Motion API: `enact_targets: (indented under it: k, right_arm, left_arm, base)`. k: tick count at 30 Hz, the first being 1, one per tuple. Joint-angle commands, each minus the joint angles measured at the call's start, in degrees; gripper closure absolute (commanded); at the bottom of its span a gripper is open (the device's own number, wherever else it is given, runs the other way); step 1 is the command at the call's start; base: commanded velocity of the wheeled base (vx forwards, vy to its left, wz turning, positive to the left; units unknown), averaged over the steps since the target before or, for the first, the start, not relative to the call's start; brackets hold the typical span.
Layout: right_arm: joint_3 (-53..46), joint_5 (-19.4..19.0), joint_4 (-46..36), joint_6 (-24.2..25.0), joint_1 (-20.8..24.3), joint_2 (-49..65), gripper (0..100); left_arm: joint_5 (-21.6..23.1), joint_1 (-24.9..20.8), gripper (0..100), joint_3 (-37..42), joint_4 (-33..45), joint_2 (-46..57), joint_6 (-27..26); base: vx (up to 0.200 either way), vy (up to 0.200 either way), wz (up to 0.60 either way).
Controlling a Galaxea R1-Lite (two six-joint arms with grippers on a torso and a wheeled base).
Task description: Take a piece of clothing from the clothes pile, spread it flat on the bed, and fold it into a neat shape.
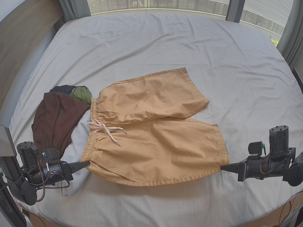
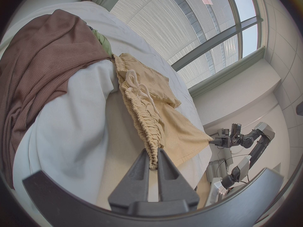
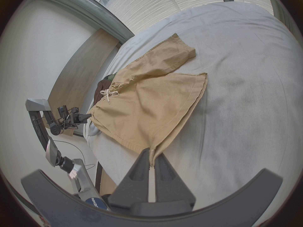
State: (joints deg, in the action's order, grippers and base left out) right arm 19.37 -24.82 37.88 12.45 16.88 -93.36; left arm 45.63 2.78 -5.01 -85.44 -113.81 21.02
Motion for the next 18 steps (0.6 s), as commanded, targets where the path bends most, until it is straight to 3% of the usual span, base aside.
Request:
enact_targets:
  k: [1,8,12,18]
  right_arm:
    - [0.23,-0.05,-0.87,-0.67,0.61,2.04,100]
    - [2.43,-3.83,0.44,-0.14,-1.59,2.13,100]
    - [3.48,-4.01,1.32,0.21,-2.29,2.13,100]
    - [5.85,-3.83,5.81,2.85,-3.61,1.69,100]
  left_arm:
    - [0.07,0.03,100,0.88,-0.07,0.26,-0.01]
    - [0.25,0.21,100,-1.93,-1.30,0.34,0.52]
    - [-0.01,0.03,100,-4.66,-2.53,-0.09,1.40]
    - [-0.45,-0.14,100,-11.69,-2.89,0.43,7.37]
  base:
    - [0.000,0.000,0.00]
    - [0.000,0.000,0.00]
    - [0.000,0.000,0.00]
    - [0.000,0.000,0.00]
